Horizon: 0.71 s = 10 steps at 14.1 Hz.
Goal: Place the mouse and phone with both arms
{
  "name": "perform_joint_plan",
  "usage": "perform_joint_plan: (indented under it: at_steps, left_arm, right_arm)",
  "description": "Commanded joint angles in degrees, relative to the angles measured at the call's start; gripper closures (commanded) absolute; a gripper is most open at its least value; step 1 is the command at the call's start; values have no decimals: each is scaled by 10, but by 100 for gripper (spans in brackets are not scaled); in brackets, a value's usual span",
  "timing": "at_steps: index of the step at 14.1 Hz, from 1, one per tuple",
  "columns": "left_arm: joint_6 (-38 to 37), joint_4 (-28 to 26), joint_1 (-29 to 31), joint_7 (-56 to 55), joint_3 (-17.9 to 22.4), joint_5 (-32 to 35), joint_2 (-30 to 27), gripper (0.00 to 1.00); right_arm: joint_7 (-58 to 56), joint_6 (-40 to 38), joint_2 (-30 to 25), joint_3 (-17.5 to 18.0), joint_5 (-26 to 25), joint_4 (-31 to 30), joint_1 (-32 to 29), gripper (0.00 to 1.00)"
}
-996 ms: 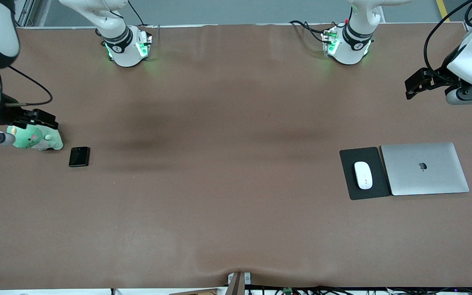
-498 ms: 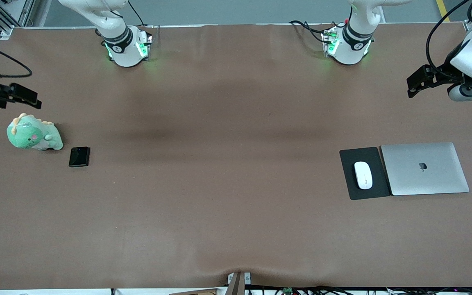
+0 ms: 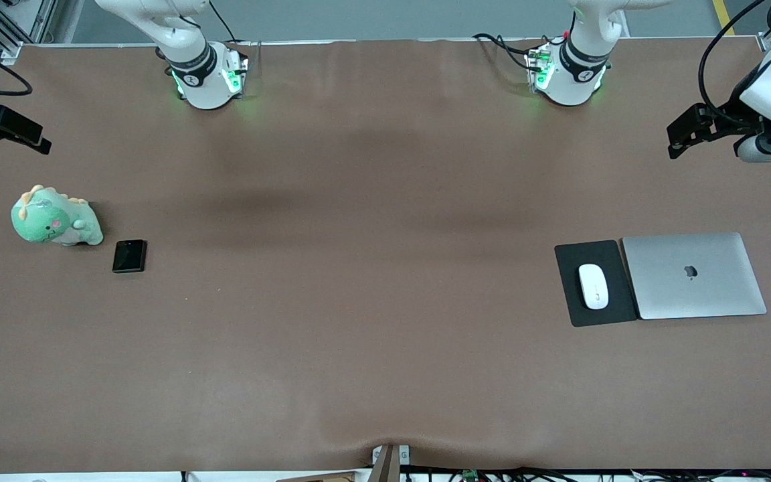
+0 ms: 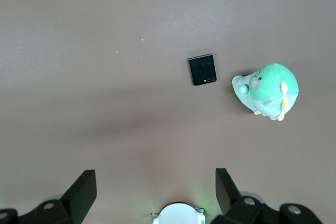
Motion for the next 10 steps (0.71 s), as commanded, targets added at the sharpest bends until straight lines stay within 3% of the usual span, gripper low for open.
perform_joint_plan:
  at_steps: [1, 10]
  left_arm:
    - [-6, 3, 1, 11, 2, -8, -7, 0]
    - [-10, 3, 2, 12, 2, -10, -7, 0]
  right_arm:
    - [25, -1, -4, -7, 18, -2, 6, 0]
    - [17, 3, 0, -7, 16, -2, 10, 0]
